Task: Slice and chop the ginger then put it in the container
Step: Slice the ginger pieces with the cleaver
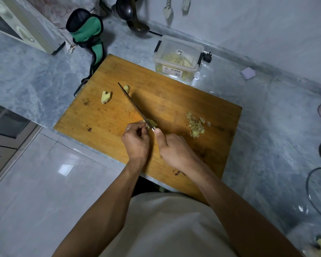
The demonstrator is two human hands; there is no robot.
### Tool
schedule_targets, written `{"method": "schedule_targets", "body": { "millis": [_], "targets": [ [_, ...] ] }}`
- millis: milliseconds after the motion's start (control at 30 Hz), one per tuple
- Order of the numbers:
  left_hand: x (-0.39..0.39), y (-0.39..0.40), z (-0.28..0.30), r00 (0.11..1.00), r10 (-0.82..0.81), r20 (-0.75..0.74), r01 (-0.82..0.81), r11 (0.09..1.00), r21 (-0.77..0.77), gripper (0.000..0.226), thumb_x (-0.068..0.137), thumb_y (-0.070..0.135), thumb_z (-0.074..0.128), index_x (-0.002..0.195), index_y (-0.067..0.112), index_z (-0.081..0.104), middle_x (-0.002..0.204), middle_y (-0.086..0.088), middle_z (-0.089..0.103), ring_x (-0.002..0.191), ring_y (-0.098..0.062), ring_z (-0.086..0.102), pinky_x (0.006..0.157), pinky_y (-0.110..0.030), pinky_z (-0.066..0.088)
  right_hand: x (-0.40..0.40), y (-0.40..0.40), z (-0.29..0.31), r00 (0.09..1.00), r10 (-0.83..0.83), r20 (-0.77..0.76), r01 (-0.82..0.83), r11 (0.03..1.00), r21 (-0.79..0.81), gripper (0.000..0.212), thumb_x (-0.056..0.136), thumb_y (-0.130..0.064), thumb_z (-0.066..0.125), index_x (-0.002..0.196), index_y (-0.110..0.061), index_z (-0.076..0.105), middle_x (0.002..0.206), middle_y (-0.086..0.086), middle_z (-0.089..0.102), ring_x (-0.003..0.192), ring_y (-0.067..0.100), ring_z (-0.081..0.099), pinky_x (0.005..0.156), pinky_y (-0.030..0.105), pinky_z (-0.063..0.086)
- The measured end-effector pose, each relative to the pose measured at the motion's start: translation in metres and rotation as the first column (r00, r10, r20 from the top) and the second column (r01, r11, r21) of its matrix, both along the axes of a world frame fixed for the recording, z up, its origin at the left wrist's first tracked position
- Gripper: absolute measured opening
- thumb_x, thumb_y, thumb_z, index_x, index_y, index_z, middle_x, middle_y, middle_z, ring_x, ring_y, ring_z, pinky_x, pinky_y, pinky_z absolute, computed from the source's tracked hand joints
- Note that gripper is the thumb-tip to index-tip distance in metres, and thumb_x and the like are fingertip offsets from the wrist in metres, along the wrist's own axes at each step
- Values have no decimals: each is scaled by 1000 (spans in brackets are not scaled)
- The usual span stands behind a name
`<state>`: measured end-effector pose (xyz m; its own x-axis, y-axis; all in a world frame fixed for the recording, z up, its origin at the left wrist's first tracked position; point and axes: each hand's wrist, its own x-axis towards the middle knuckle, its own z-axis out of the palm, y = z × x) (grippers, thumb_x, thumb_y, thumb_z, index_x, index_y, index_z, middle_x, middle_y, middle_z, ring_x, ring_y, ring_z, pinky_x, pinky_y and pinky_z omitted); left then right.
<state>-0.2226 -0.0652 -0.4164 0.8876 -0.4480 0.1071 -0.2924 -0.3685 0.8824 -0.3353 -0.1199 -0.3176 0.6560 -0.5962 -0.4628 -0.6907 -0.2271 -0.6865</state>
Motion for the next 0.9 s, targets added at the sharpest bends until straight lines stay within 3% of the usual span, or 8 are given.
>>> {"method": "schedule_targets", "body": {
  "millis": [133,433,500,633,700,800,900],
  "targets": [
    [1,0,-2,999,-12,31,12,1000,-3,15,84,-4,64,90,3,76,94,-10,71,86,-9,64,82,-20,53,0,-2,0,1000,0,-3,0,1000,11,80,107,-54,19,69,0,65,67,12,69,64,23,65,68,41,54],
    [1,0,-5,1000,-24,7,24,999,-26,18,83,-6,61,90,2,75,96,-11,71,89,-18,68,84,-26,55,-1,-3,1,998,-54,-12,55,995,89,71,107,-55,21,59,-13,53,58,5,58,49,15,53,56,33,44],
    [1,0,-6,1000,-24,19,25,999,-24,17,83,-6,62,89,2,75,96,-11,71,89,-16,68,83,-24,55,2,-3,0,997,-71,-3,71,993,92,73,107,-55,21,59,-11,54,60,9,61,51,19,56,58,38,49],
    [-2,-2,-3,1000,-3,15,3,1000,-20,18,81,-8,62,88,3,76,95,-10,72,89,-10,65,81,-6,46,9,-6,-6,995,-98,-13,99,988,120,73,106,-57,22,56,-12,52,53,4,57,50,21,56,66,49,56],
    [-3,-2,-3,1000,6,15,-5,999,-36,18,81,-8,63,88,2,76,95,-9,72,88,-12,65,82,-6,46,7,-6,-9,993,-115,-15,116,982,148,73,105,-58,22,58,-12,53,50,2,55,47,20,53,65,49,55],
    [-2,-3,-4,1000,22,-2,-22,998,-55,17,81,-8,65,88,4,75,94,-8,71,89,-9,65,85,-13,49,1,-4,-9,990,-141,-21,142,973,180,70,104,-60,22,66,-12,55,55,5,55,46,18,51,55,41,50],
    [-3,0,-6,996,45,-72,-52,995,-88,16,83,-3,67,89,9,74,95,-2,70,92,-11,67,88,-28,54,-4,-3,-7,985,-175,-9,173,962,210,68,104,-61,22,68,-13,54,57,4,54,45,16,51,49,31,45]
  ]
}}
